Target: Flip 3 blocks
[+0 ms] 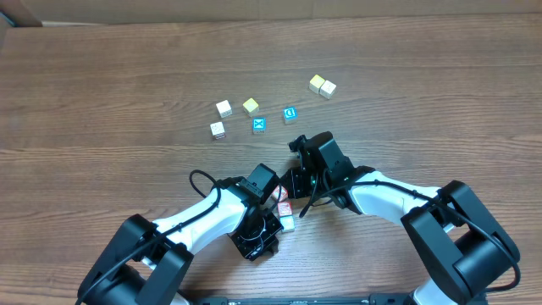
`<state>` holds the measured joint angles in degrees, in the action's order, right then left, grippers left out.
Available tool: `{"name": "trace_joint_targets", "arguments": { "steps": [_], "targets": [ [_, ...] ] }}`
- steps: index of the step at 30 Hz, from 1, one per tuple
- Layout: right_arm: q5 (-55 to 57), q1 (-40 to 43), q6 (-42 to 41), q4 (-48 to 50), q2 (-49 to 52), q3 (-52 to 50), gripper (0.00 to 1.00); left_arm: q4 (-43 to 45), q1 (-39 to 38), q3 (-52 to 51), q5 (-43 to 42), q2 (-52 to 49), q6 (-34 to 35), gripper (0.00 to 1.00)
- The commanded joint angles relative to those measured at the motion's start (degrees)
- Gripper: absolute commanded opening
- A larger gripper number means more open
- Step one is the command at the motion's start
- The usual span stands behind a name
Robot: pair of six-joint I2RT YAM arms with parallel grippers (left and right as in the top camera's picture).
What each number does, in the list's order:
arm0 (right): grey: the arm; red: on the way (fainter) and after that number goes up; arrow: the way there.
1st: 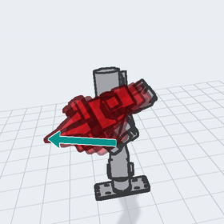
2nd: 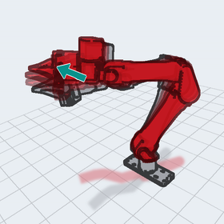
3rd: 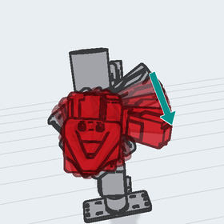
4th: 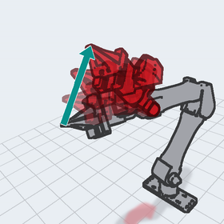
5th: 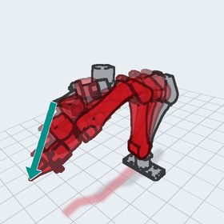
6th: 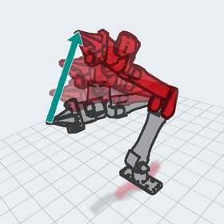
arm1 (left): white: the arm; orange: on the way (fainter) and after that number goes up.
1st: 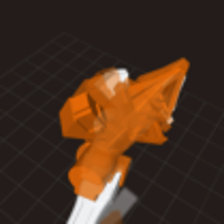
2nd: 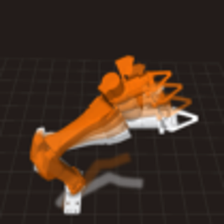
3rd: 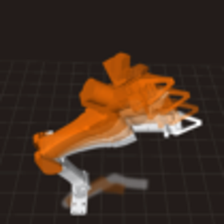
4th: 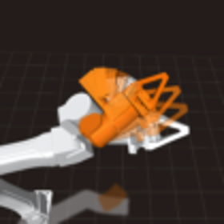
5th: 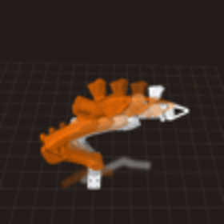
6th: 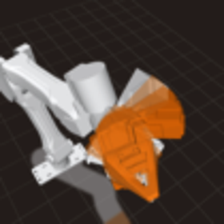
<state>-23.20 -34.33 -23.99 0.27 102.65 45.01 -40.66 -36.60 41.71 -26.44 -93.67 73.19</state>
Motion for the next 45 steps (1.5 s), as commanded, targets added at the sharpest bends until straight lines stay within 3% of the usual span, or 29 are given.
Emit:
{"name": "trace_joint_targets", "arguments": {
  "steps": [1,31,45],
  "targets": [
    [0.63,-0.22,-0.22,-0.11,0.35,1.55,0.04,0.63,0.68,-1.77,5.44,-2.21,0.13,0.04],
    [0.61,-0.22,-0.31,-4.11,0.35,1.55,0.04,0.22,0.68,-1.77,5.46,-2.21,0.11,0.04],
    [2.56,1.53,-1.33,0.39,0.35,1.57,0.04,0.20,0.68,-1.77,5.44,-2.21,0.11,0.04]
  ]
}}
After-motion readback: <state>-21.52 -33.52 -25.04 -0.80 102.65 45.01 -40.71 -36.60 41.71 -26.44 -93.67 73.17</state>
